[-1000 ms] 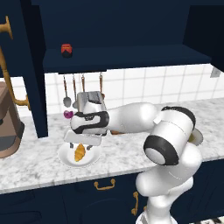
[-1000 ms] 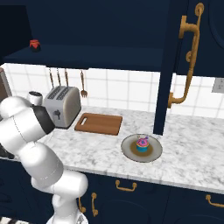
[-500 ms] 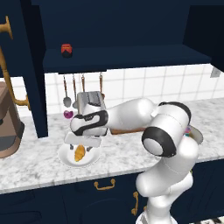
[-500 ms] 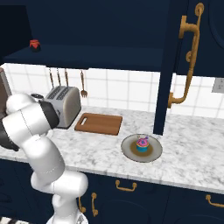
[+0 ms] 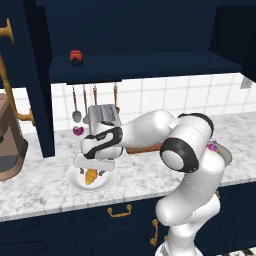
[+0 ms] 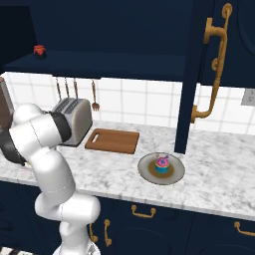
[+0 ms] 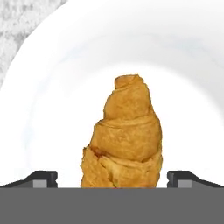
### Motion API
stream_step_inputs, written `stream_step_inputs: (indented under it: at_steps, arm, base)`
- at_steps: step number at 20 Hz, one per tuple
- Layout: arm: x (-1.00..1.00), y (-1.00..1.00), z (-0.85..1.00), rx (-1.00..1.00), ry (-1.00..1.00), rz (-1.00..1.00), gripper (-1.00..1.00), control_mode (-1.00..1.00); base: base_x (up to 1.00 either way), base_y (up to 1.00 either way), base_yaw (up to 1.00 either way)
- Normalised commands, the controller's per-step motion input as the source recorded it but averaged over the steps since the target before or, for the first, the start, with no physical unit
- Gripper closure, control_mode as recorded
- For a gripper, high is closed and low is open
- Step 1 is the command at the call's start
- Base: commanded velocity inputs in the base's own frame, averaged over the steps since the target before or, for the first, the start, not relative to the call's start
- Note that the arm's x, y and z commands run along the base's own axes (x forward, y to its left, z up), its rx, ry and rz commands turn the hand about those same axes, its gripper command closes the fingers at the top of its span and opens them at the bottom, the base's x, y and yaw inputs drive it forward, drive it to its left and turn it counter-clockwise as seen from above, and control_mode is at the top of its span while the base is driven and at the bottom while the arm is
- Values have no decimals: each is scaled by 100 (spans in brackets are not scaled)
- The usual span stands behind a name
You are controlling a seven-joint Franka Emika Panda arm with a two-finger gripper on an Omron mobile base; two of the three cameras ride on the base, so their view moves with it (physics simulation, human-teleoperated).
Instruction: From the different types of pastries on the counter, select a croissant and place it on the cutting board. Then retrieve a jar of jam from the cabinet and place it alongside the croissant on the cutting board.
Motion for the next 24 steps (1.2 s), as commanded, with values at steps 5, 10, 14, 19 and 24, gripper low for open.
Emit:
stream_step_inputs:
  at_steps: [5,10,14,19,24]
  arm:
    - [14,6,-19,0,0,0,-100,-100]
    - [21,17,-16,-1,0,0,-100,-100]
    - [3,14,-32,-1,0,0,100,-100]
    - [0,0,6,0,-4,0,100,-100]
    - [-2,-6,76,0,-28,0,100,-100]
  base:
    - [0,0,0]
    - [0,0,0]
    - [0,0,0]
    - [0,0,0]
    - [0,0,0]
